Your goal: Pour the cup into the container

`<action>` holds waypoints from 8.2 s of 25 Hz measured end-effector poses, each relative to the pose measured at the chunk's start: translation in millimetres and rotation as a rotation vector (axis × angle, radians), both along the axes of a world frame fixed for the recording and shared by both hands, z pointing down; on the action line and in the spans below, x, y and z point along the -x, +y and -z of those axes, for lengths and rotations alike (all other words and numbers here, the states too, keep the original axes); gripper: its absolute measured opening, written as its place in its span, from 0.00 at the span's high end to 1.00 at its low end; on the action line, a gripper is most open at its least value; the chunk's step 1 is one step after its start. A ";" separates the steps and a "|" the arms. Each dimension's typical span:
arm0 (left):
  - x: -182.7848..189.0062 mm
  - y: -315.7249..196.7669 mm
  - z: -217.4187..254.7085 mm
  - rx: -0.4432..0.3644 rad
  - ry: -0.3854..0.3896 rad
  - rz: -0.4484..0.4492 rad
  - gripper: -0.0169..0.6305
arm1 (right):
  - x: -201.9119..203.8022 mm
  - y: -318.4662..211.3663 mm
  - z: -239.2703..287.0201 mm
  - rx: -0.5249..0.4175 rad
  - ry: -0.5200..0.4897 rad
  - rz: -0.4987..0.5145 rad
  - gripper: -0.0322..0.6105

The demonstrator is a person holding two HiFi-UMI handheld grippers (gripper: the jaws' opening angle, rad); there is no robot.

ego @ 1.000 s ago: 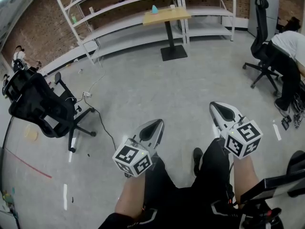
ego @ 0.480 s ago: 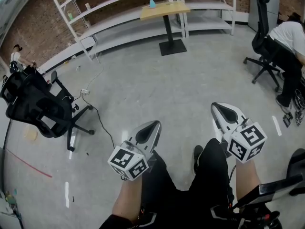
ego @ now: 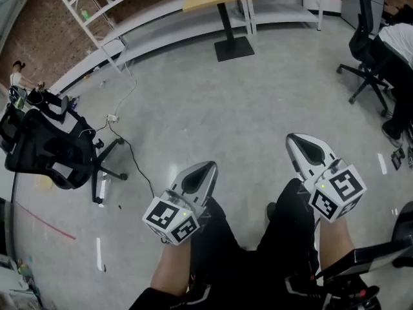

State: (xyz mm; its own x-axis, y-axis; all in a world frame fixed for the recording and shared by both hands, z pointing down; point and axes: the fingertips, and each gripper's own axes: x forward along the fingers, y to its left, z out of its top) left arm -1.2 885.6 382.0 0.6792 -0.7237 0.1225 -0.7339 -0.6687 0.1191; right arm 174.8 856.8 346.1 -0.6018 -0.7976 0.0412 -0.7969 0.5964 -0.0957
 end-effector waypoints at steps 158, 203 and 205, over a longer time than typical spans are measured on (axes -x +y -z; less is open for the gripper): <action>14.0 -1542.5 43.2 -0.081 -0.085 -0.440 0.99 | 8.9 -1666.8 3.0 0.207 0.197 -0.284 0.47; 23.4 -1527.8 40.6 -0.085 -0.080 -0.520 0.99 | 197.5 -1640.8 94.4 -0.225 1.043 -0.094 0.48; 23.3 -1527.5 40.3 -0.086 -0.081 -0.525 0.99 | 199.0 -1642.7 94.8 -0.236 1.070 -0.098 0.48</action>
